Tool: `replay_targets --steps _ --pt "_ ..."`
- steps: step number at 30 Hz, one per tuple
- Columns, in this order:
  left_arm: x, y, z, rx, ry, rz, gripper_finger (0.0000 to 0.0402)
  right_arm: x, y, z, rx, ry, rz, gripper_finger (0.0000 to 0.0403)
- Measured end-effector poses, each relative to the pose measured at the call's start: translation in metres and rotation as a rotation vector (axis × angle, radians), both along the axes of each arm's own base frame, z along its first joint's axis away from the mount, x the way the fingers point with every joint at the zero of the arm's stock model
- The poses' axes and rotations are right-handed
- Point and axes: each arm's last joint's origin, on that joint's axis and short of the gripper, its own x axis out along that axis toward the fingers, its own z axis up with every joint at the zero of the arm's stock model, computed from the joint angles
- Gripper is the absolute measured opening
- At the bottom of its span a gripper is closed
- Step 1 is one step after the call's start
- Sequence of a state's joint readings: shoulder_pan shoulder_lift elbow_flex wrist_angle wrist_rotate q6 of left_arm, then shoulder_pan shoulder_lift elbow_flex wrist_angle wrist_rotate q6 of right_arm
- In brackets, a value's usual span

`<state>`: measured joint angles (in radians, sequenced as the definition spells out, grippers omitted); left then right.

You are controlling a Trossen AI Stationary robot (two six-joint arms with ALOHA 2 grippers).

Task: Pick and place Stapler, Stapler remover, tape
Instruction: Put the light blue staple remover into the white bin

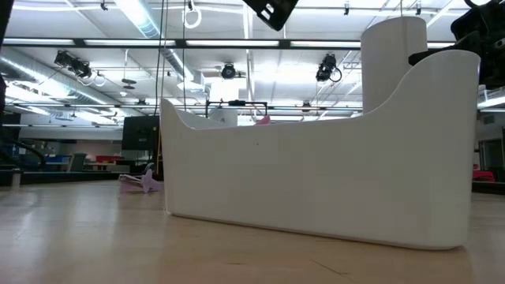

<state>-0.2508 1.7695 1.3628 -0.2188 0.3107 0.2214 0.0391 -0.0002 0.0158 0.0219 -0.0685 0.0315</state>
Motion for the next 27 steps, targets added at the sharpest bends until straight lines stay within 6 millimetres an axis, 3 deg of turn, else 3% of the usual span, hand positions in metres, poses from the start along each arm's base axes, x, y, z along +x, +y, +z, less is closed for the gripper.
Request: replay_targets --steps 6,21,27 --pt "-0.001 -0.001 -0.002 0.025 -0.004 0.026 0.0067 0.0 0.0 0.0 0.0 0.0 -0.001 0.0002" --pt "-0.009 0.006 -0.035 0.058 0.051 0.06 0.0059 0.0 0.0 0.0 0.0 0.0 0.0 0.0002" --pt "-0.009 0.006 -0.036 0.058 0.05 0.061 0.0068 0.0 0.0 0.0 0.0 0.0 0.0 0.0002"
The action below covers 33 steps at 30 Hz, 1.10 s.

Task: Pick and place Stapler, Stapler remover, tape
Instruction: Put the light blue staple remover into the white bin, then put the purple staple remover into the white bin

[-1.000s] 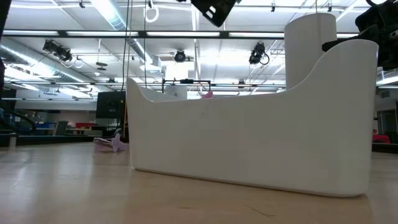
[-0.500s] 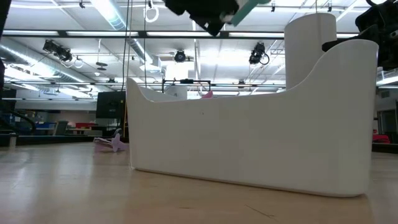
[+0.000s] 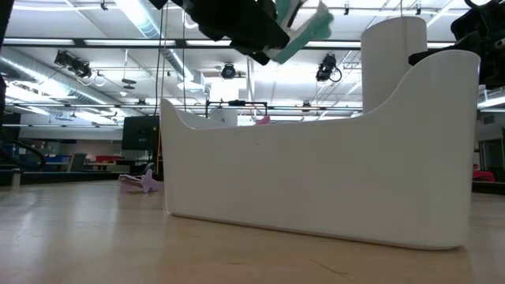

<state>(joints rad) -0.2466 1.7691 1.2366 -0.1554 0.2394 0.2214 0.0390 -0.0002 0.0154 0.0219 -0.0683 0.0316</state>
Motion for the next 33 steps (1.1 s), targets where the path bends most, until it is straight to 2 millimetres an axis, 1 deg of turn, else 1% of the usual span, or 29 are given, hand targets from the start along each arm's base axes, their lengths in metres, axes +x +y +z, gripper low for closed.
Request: replay_targets --steps 5,8,11,19,23,27,33 --pt "0.001 0.0 0.002 -0.006 -0.021 -0.001 0.0071 0.0 0.0 0.0 0.0 0.0 0.0 0.0002" --pt "0.002 -0.001 0.003 -0.009 -0.032 -0.002 0.0087 0.0 0.0 0.0 0.0 0.0 0.0 0.0002" --pt "0.002 -0.002 0.003 -0.009 -0.033 -0.005 0.0113 0.0 0.0 0.0 0.0 0.0 0.0 0.0002" --pt "0.002 -0.002 0.003 0.0 -0.034 0.008 0.0202 0.0 0.0 0.0 0.0 0.0 0.0 0.0002" --pt "0.002 -0.001 0.003 0.014 -0.039 0.027 0.0232 0.0 0.0 0.0 0.0 0.0 0.0 0.0002" --pt "0.001 0.002 0.006 0.025 -0.043 0.063 0.0243 0.0 0.0 0.0 0.0 0.0 0.0 0.0002" --pt "-0.005 0.016 0.017 0.013 -0.006 0.18 0.0237 0.0 0.0 0.0 0.0 -0.001 0.0 0.0002"
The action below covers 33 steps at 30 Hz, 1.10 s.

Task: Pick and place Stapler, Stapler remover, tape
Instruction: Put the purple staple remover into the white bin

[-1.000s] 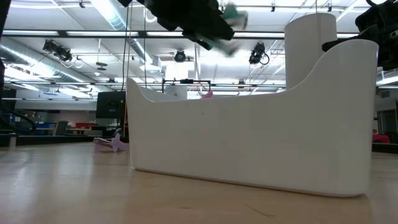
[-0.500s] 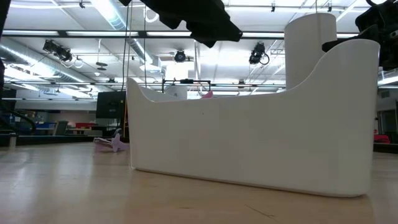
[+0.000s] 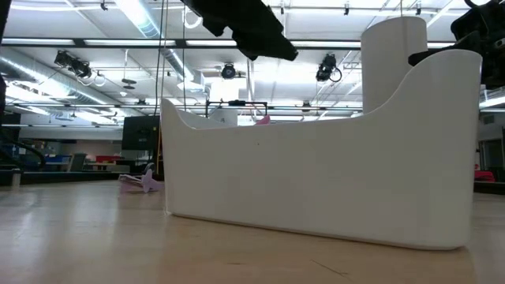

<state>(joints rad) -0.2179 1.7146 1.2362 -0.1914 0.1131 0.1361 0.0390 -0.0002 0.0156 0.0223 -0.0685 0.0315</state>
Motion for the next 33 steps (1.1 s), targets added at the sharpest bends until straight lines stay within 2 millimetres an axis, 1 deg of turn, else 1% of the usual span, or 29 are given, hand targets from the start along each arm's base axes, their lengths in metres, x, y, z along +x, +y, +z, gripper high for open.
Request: replay_targets --steps 7,14,20,22,24,29,31,33 --pt "-0.014 0.018 0.007 -0.007 0.117 0.195 0.0237 0.0 0.0 0.0 0.0 0.0 -0.001 0.0002" --pt "-0.031 0.024 0.014 0.049 0.198 0.331 0.0236 0.0 0.0 0.0 0.0 0.0 0.0 0.0002" --pt "-0.039 0.029 0.014 0.04 0.263 0.427 0.0236 0.0 0.0 0.0 0.0 0.0 -0.001 0.0002" --pt "-0.041 0.031 0.012 0.008 0.297 0.477 0.0236 0.0 0.0 0.0 0.0 0.0 0.0 0.0002" --pt "-0.044 0.035 0.01 -0.042 0.35 0.563 0.0236 0.0 0.0 0.0 0.0 0.0 0.0 0.0002" --pt "-0.06 0.049 0.001 -0.219 0.551 0.907 0.0236 0.0 0.0 0.0 0.0 0.0 -0.001 0.0002" --pt "-0.064 0.053 -0.001 -0.234 0.601 0.988 0.0236 0.0 0.0 0.0 0.0 0.0 -0.001 0.0002" --pt "-0.068 0.057 -0.002 -0.215 0.638 1.02 0.0236 0.0 0.0 0.0 0.0 0.0 -0.001 0.0002"
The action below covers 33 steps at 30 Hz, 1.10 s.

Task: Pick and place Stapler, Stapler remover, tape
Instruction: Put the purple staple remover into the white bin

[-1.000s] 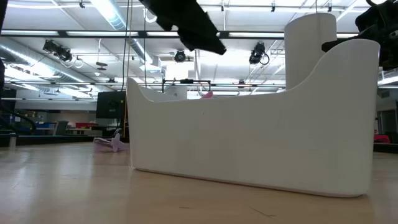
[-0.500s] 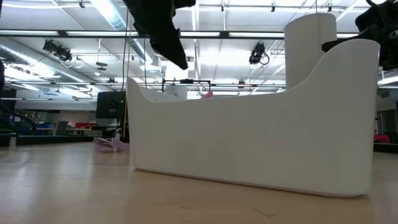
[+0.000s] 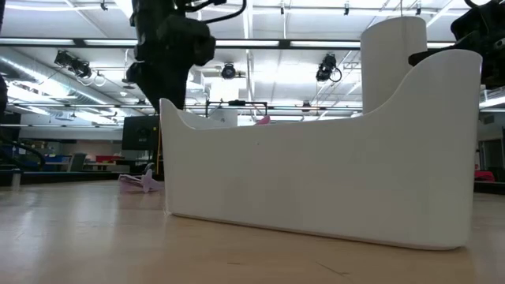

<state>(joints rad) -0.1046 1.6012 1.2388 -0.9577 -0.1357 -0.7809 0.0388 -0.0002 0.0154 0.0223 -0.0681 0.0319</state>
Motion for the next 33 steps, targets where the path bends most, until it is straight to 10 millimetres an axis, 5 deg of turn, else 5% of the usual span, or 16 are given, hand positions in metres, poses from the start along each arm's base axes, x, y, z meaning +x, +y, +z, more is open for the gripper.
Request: replay_targets --steps 18,33 --pt "-0.006 0.018 -0.003 -0.006 0.066 0.16 0.024 0.0 0.0 0.0 0.0 0.0 0.0 0.0002" --pt "-0.004 0.019 -0.03 -0.121 0.18 0.362 0.035 0.0 0.0 0.0 0.0 -0.004 0.001 0.0002"
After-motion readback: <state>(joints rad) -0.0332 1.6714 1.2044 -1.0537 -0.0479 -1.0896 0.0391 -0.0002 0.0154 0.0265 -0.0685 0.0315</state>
